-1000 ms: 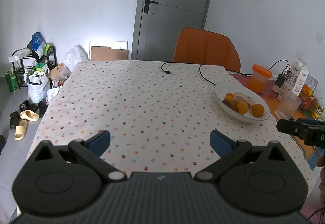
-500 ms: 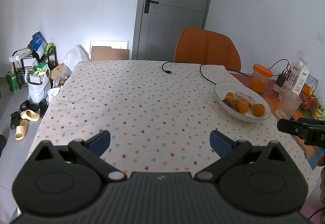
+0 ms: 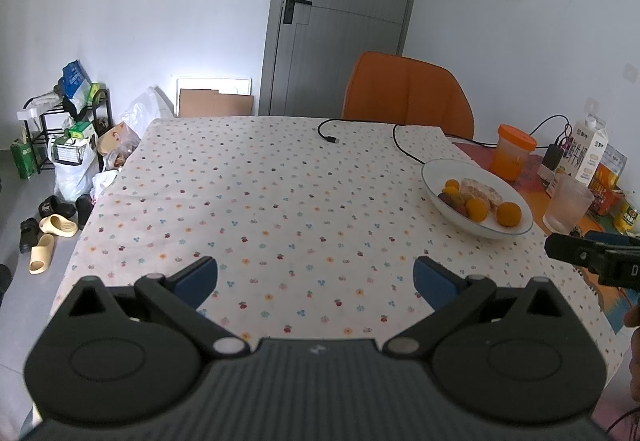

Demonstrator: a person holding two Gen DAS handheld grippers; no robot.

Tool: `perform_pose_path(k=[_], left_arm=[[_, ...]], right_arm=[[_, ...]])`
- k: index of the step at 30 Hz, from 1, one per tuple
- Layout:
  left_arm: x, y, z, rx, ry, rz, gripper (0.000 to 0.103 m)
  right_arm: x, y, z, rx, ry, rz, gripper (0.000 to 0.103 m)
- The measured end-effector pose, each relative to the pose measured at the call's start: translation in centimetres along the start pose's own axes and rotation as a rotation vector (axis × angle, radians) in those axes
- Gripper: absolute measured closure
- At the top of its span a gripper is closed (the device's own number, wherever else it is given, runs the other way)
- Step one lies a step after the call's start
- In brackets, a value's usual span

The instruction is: Organize fruits

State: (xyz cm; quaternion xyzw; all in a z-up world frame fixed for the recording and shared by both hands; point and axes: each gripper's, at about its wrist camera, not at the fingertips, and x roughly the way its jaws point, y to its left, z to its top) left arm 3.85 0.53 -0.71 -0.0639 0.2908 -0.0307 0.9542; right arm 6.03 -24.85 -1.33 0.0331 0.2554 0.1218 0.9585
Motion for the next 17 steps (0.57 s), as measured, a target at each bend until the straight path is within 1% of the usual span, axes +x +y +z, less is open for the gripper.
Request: perform_pose_path(k=[17], left_arm=[[0.40, -0.07, -0.19, 0.005, 0.017, -0.013, 0.000]], right_arm=[[0.64, -0.11, -0.39, -0.001, 0.018, -0.007, 0.000]])
